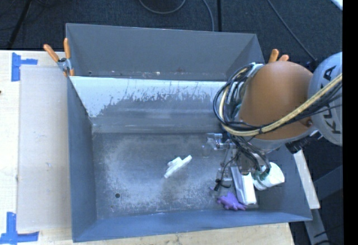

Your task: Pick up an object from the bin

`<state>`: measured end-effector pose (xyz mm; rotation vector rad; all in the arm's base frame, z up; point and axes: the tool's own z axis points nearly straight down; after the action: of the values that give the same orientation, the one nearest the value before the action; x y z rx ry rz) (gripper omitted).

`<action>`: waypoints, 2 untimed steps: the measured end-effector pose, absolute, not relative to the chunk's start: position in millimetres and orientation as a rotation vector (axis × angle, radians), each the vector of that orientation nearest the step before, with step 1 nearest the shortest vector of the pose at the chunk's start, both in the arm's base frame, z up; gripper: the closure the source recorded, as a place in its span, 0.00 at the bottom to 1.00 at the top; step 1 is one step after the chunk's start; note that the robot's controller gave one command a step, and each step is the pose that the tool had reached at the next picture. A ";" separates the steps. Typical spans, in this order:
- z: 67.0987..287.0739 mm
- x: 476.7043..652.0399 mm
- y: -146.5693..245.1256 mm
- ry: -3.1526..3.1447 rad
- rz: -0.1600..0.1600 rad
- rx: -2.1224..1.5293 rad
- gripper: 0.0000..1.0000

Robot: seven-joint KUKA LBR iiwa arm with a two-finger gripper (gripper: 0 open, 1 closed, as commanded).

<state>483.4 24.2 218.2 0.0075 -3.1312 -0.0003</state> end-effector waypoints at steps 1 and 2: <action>222.1 484.9 24.1 -3.139 -0.001 0.006 0.00; 176.8 493.1 50.1 -3.142 0.000 0.064 0.00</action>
Offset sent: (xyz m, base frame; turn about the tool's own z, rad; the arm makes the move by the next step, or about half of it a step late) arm 0.0149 0.0591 -0.1022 -0.0830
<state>493.1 50.1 176.8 0.0639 -3.1424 -0.0003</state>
